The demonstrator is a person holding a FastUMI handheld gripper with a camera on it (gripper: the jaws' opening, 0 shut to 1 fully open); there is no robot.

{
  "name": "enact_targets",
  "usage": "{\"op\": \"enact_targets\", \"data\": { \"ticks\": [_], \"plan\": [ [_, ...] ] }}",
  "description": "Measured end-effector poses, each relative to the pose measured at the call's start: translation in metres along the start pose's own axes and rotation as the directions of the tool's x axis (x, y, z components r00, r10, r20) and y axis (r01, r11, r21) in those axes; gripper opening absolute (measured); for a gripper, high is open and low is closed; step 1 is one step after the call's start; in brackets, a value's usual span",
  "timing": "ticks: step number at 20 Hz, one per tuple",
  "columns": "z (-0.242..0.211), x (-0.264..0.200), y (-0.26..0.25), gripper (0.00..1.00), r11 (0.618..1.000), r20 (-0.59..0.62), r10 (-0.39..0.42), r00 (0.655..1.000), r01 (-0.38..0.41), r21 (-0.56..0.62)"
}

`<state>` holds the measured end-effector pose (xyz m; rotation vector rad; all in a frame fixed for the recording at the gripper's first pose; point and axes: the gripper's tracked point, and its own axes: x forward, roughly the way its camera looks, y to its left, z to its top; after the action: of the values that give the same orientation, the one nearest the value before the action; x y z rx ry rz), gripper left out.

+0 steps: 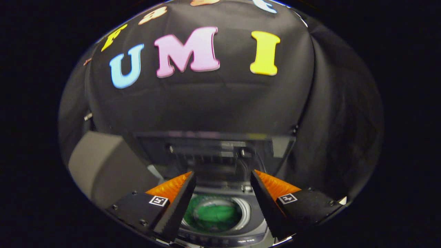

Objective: Put the clothes into the washing machine and then close the washing machine lid.

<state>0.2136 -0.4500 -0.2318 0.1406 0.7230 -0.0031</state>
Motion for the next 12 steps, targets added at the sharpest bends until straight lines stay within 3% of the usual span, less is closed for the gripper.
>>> {"op": "enact_targets", "data": {
  "ticks": [3,6,7,8,12],
  "plan": [
    [0.045,0.031,0.009,0.99,1.000,0.047,-0.009,0.999,0.010,-0.016],
    [0.025,0.076,0.016,1.00,0.999,-0.057,0.044,0.997,-0.045,-0.007],
    [0.031,0.087,0.014,1.00,0.998,-0.001,0.048,0.999,-0.048,0.035],
    [0.020,0.090,0.012,1.00,0.998,-0.044,0.034,0.998,-0.032,0.044],
    [0.029,0.099,0.014,1.00,0.999,0.058,0.019,0.998,-0.022,0.044]
  ]
}}
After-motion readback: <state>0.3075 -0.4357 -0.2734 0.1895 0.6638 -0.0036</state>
